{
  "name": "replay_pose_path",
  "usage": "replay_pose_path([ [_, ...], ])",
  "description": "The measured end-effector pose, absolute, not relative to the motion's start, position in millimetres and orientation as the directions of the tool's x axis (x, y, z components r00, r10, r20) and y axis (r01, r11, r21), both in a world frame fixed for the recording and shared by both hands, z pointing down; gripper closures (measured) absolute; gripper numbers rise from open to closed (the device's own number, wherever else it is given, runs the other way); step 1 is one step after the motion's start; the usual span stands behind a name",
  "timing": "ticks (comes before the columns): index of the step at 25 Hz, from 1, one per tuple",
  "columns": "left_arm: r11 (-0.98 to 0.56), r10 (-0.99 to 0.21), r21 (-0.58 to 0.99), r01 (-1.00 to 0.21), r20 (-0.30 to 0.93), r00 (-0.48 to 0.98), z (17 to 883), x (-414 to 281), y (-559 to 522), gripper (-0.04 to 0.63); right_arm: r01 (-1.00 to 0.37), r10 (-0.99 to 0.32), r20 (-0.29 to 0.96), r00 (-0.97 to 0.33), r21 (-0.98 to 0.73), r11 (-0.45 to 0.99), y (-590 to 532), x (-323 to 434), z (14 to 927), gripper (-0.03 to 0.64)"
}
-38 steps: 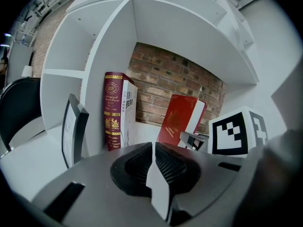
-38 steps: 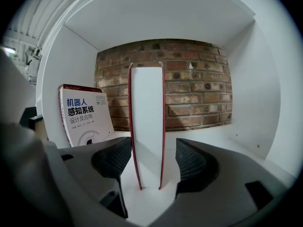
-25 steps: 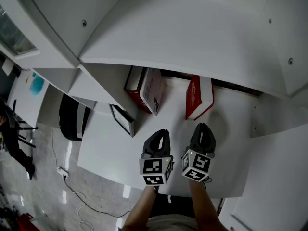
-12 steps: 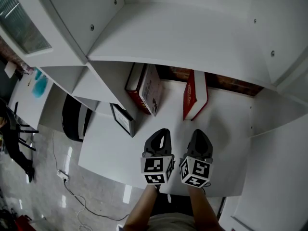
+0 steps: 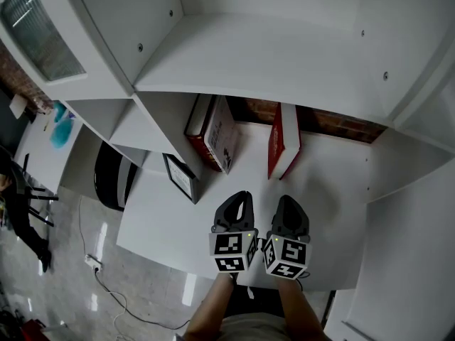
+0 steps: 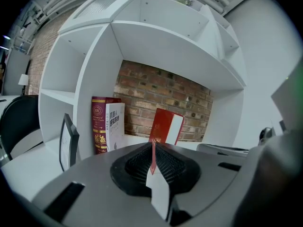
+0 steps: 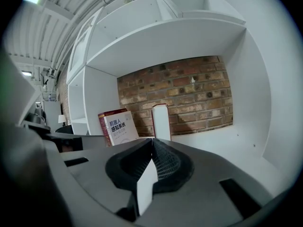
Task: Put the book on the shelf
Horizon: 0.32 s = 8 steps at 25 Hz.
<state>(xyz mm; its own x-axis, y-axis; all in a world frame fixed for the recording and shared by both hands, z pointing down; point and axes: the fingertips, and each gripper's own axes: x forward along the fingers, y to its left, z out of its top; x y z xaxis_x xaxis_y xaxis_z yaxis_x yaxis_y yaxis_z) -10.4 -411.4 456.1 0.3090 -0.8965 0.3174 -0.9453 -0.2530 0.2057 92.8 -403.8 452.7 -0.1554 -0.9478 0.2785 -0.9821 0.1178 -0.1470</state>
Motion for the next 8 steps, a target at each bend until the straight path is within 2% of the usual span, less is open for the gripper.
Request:
replay_pose_path([
  [8,-0.262,-0.898,0.191,-0.946,0.311,0.312,452,-5,-407,0.563,-0.982,-0.955,0.253,-0.154,-0.143,0.121,-401,104,436,0.6],
])
